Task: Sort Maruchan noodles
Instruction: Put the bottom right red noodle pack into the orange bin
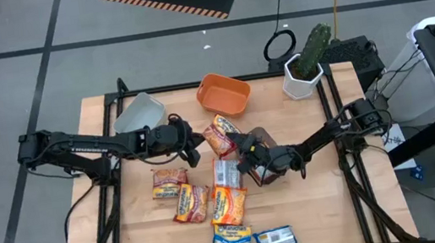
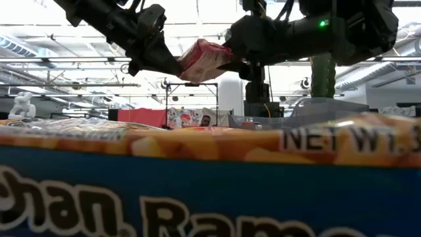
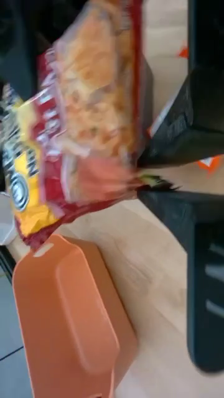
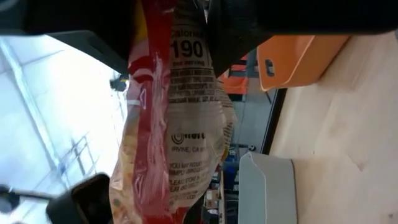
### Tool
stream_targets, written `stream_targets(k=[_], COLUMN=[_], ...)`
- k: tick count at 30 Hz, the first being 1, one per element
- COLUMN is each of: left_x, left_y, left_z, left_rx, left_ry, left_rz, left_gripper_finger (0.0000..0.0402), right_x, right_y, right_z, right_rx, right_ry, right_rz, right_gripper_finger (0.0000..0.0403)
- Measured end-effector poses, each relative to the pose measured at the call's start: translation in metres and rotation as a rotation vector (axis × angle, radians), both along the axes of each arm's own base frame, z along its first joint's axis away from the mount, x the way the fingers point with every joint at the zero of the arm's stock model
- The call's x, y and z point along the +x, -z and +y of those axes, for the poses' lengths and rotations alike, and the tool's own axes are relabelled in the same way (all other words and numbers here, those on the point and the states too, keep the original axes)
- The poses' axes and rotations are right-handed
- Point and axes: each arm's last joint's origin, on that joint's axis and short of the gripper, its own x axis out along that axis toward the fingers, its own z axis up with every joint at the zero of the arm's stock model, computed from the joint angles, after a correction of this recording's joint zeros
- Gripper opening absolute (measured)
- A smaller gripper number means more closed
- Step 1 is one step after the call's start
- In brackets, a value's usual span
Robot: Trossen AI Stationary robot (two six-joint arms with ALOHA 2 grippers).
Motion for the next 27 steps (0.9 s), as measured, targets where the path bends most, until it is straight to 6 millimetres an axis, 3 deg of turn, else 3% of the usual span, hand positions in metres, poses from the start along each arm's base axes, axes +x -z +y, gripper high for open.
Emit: stream_targets(k=[6, 12, 19, 27], left_x=[-0.003, -0.023, -0.054, -0.062], left_y=[-0.002, -0.014, -0.025, -0.021], left_z=[0.0, 0.003, 0.004, 0.004], left_rx=[0.066, 0.127, 0.138, 0.136], left_ry=[0.035, -0.08, -0.159, -0.159], left_rz=[0.026, 0.065, 0.129, 0.205], left_gripper_finger=[0.014, 0.018, 0.0188, 0.0189], right_x=[0.002, 0.005, 0.007, 0.013], right_y=[0.0, 0.0, 0.007, -0.009], right_z=[-0.017, -0.039, -0.068, -0.102], right_rx=[0.022, 0.086, 0.124, 0.139], right_ry=[0.044, 0.04, 0.036, 0.017], right_rz=[-0.021, -0.076, -0.036, -0.065], right_gripper_finger=[0.0125, 0.0123, 0.0128, 0.0129])
